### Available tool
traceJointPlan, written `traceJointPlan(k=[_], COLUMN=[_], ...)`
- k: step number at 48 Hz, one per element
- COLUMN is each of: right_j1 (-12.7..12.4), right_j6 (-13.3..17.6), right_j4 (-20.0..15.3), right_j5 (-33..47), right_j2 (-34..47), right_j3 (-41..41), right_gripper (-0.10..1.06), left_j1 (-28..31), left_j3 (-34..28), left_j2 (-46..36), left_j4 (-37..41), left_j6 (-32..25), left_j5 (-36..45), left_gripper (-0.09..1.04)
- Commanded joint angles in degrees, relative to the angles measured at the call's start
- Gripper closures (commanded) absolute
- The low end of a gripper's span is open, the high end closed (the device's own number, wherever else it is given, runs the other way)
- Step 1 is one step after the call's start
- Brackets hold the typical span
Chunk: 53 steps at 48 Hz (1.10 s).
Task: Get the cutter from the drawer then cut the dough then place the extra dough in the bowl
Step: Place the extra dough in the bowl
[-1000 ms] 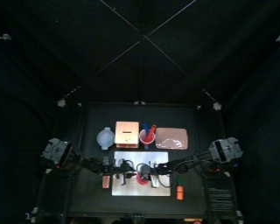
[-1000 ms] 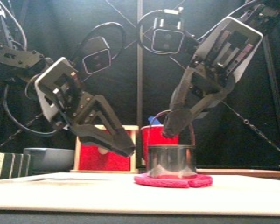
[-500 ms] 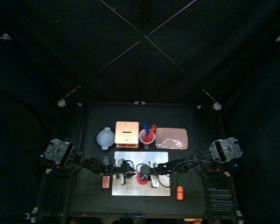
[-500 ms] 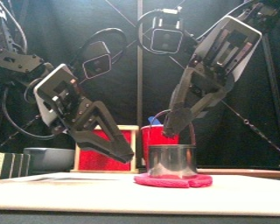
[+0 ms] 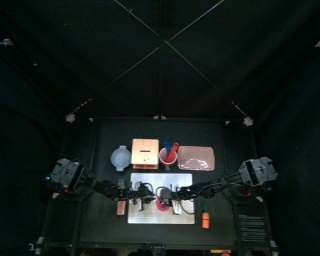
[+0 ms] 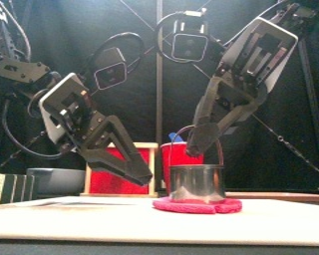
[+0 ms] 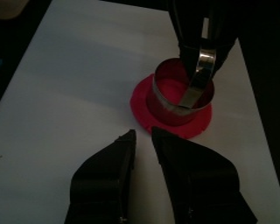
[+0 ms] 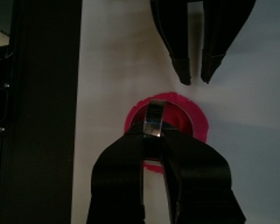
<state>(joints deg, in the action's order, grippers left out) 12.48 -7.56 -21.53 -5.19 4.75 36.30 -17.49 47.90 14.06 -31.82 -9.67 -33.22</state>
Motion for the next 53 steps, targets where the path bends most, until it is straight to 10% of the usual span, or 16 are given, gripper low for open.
traceJointPlan(k=[1,53], right_j1=[0.18,-0.09], right_j6=[0.00,-0.09], right_j4=[-0.44,-0.62], right_j5=[0.18,-0.70], right_j2=[-1.14,0.70], right_j3=[-0.97,-0.09], right_gripper=[0.56,0.56], left_j1=[0.18,0.53], left_j3=[-0.62,-0.62], left_j2=[-0.53,-0.97], left_j4=[-0.09,-0.62], left_j6=[0.00,-0.09], left_j5=[-0.18,0.62], left_gripper=[0.29,0.29])
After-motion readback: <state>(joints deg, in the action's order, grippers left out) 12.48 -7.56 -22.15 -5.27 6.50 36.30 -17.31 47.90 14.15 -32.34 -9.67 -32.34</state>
